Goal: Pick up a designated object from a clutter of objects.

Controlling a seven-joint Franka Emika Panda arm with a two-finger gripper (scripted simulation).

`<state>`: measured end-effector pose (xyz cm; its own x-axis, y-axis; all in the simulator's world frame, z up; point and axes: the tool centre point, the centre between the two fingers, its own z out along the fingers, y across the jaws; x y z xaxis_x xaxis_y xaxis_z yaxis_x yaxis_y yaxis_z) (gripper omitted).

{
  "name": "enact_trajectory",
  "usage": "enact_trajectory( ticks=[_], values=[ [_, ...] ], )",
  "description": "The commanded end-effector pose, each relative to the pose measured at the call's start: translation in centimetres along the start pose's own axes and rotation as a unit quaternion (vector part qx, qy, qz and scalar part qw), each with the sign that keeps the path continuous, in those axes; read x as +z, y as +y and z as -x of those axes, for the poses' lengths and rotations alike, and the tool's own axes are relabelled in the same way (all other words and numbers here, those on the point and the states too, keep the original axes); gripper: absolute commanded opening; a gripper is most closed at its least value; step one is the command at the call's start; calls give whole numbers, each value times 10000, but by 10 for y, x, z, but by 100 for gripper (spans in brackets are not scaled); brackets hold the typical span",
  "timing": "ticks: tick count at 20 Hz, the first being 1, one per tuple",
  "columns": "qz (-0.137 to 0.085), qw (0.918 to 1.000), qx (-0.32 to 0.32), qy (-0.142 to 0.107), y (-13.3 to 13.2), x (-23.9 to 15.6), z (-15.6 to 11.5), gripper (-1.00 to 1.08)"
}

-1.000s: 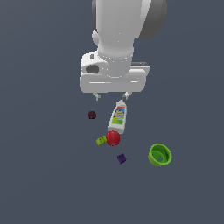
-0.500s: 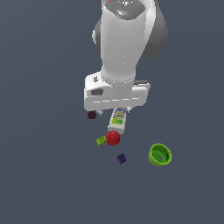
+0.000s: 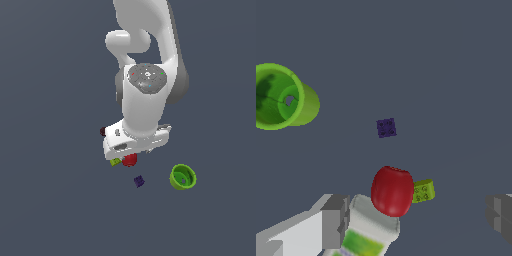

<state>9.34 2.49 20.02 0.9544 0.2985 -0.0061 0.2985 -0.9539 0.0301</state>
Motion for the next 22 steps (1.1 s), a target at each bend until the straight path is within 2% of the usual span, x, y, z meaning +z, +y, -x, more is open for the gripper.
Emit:
enact_trajectory(
  ticks=[1,12,22],
  values=[
    [-27,9999,-171,8,-2,24,-12,100],
    [-122,9975,-702,34,-12,106,-41,100],
    [-148,9965,-823,36,-15,127,-45,100]
  ],
)
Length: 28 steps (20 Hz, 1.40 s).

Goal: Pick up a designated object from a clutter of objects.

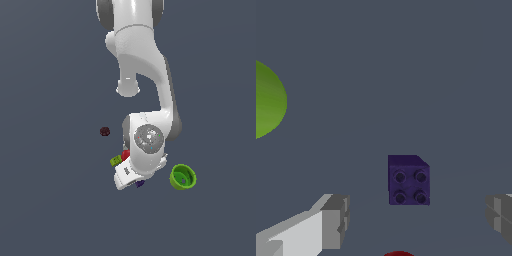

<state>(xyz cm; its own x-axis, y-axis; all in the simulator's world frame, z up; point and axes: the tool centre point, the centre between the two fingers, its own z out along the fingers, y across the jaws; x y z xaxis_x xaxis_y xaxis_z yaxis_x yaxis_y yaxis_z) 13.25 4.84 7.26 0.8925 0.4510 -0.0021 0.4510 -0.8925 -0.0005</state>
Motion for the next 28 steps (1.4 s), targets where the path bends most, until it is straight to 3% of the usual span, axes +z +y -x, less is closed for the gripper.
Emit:
enact_trajectory(
  ticks=[1,18,19,28],
  values=[
    [2,10000,-1,3,0,0,0,100],
    [3,10000,-10,9,0,51,-1,100],
    [3,10000,-10,9,0,51,-1,-100],
    [3,10000,-10,9,0,51,-1,-100]
  ],
)
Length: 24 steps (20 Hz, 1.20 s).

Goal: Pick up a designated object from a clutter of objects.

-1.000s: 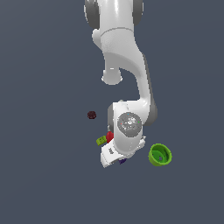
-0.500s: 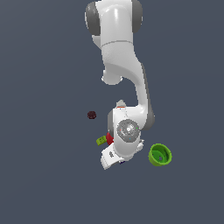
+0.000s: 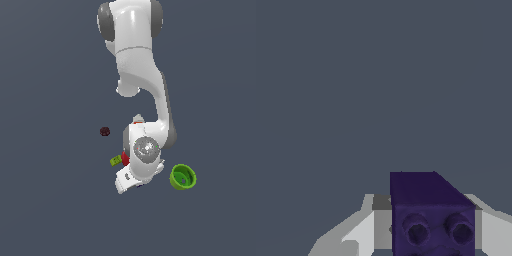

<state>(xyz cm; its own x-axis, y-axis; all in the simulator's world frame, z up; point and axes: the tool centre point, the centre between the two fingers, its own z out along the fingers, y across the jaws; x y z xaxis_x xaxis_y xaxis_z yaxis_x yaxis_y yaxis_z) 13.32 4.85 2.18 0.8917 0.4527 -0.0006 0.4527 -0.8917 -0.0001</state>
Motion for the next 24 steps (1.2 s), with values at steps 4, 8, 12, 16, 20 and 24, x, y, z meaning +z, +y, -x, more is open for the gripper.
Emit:
enact_trajectory(
  ticks=[4,8,12,16,20,24],
  values=[
    [0,10000,-1,2,0,-2,1,-100],
    [0,10000,-1,2,1,-9,6,-100],
    [0,10000,-1,2,2,-22,15,-100],
    [0,10000,-1,2,3,-41,28,-100],
    [4,10000,-1,0,5,-67,45,-100],
    [4,10000,-1,0,7,-98,66,-100]
  ],
)
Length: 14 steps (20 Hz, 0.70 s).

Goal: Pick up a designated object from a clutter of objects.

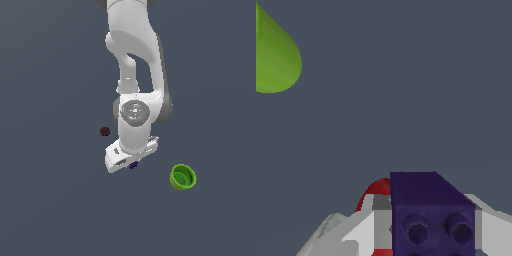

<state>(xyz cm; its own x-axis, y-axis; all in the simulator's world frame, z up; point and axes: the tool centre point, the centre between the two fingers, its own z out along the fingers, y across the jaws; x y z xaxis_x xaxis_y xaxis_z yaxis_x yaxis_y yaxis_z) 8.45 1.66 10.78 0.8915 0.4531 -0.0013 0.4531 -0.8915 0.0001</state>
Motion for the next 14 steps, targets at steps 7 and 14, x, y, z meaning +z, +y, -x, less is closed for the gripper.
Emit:
enact_trajectory(
  ticks=[7,14],
  values=[
    [3,10000,1,4,5,-69,45,-100],
    [-3,10000,1,8,10,-129,84,-100]
  ],
)
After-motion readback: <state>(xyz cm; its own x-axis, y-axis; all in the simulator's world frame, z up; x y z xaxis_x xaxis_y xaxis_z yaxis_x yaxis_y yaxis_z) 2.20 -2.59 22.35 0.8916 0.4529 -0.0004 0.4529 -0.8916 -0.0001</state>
